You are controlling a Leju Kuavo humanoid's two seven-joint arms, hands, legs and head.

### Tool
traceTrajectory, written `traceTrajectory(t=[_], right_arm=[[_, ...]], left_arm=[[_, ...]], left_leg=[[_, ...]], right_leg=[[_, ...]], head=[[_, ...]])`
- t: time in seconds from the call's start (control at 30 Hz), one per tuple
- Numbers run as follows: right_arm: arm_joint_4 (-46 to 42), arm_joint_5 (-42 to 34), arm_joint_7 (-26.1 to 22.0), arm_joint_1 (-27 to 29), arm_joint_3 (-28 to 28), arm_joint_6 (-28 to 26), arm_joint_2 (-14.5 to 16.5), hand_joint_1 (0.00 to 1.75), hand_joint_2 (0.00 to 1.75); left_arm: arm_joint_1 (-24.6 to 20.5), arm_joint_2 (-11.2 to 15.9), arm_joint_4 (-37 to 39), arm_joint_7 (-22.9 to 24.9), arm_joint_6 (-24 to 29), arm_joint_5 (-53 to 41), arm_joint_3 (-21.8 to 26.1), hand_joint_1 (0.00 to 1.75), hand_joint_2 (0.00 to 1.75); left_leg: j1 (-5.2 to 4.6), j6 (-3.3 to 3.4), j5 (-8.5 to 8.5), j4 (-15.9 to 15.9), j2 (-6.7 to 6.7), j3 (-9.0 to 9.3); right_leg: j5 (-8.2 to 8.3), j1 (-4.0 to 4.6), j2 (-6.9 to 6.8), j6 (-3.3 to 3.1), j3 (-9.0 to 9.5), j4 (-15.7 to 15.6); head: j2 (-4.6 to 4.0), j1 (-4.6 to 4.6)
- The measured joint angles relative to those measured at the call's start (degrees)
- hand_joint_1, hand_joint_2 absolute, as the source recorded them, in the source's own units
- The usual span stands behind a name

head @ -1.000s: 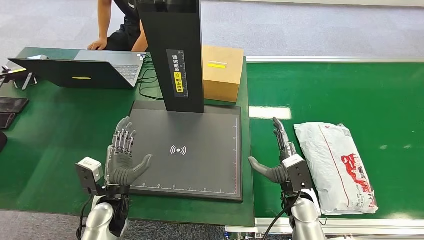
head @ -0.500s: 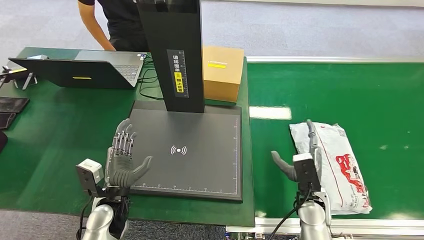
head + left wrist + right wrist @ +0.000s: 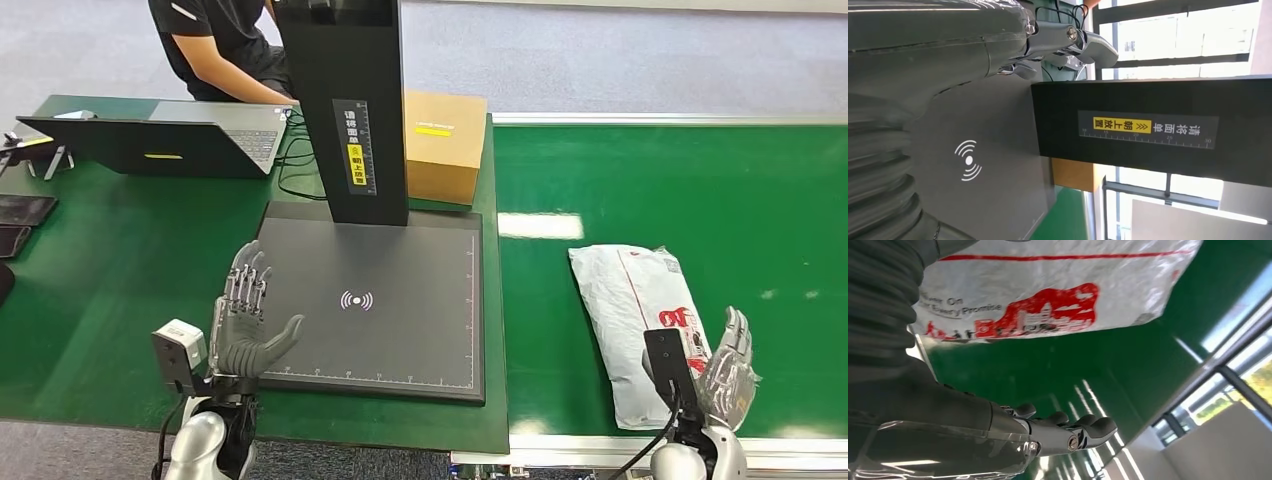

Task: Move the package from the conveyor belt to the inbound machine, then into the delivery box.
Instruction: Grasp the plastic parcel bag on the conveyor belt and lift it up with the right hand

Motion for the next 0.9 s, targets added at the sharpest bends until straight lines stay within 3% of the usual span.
traceTrajectory(t=[0.23, 0.5, 0.63, 0.9], right_arm=[[3.25, 3.34, 6.69, 0.49, -1.65, 7.75, 0.05, 0.0, 1.75], [7.51, 1.34, 7.2, -0.18, -0.94, 12.77, -0.02, 0.05, 1.75], [9.2, 0.97, 7.23, -0.76, 0.38, 13.64, -0.28, 1.68, 1.75], [10.5, 0.97, 7.34, -1.72, 2.62, 13.9, -0.72, 1.75, 1.75]], left_arm=[[-0.01, -0.05, 0.52, -0.14, 0.15, -0.9, 0.18, 0.0, 1.75], [0.01, -0.05, 1.1, -0.55, 0.68, -0.91, 0.44, 0.0, 1.75], [0.1, -0.05, 1.1, -0.76, 0.99, -0.85, 0.74, 0.0, 1.75], [0.91, -0.05, 1.1, -1.02, 1.19, -0.82, 1.19, 0.0, 1.75]], left_leg=[[0.0, 0.0, 0.0, 0.0, 0.01, 0.0], [0.0, 0.0, 0.0, 0.0, 0.01, 0.0], [0.0, 0.0, 0.0, 0.0, 0.01, 0.0], [0.0, 0.0, 0.0, 0.0, 0.02, 0.03]], right_leg=[[0.0, 0.0, 0.0, 0.0, 0.0, 0.0], [0.0, 0.0, 0.0, 0.0, 0.01, 0.0], [0.0, 0.0, 0.01, 0.0, 0.01, 0.0], [0.0, 0.0, 0.02, 0.0, 0.03, 0.0]], head=[[0.0, 0.0], [0.0, -0.01], [0.0, -0.01], [0.0, -0.01]])
